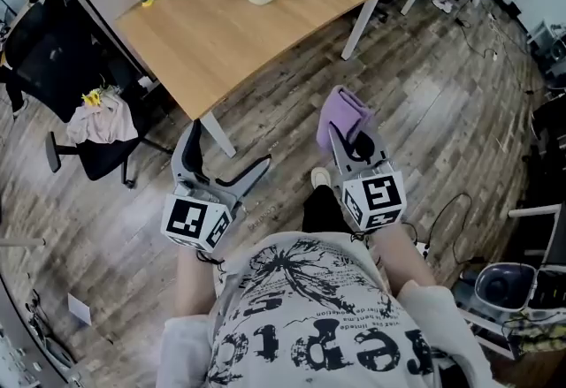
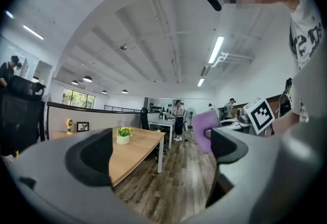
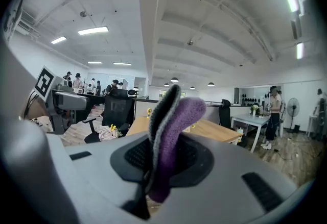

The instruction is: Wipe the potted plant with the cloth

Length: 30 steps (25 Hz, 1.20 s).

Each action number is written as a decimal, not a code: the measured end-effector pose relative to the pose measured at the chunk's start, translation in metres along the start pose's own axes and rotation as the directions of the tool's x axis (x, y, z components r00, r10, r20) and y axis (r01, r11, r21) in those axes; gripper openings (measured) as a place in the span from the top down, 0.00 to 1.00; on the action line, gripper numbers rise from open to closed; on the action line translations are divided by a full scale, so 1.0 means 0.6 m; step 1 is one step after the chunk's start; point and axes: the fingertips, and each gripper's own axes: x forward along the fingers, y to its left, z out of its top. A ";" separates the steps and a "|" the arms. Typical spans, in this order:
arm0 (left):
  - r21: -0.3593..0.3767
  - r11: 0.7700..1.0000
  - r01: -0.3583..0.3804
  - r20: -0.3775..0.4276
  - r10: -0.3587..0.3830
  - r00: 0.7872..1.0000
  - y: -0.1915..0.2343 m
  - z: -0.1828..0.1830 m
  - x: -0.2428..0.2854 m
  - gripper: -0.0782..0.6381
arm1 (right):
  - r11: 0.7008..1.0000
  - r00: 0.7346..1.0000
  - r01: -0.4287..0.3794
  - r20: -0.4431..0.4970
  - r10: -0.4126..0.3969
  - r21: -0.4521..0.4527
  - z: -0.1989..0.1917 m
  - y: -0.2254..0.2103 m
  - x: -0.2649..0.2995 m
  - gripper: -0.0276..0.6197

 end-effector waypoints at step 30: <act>-0.044 0.945 -0.325 -0.146 0.316 0.937 0.251 -0.101 0.673 0.07 | 0.949 0.948 -0.313 -0.076 0.310 -0.033 0.001 -0.511 0.611 0.86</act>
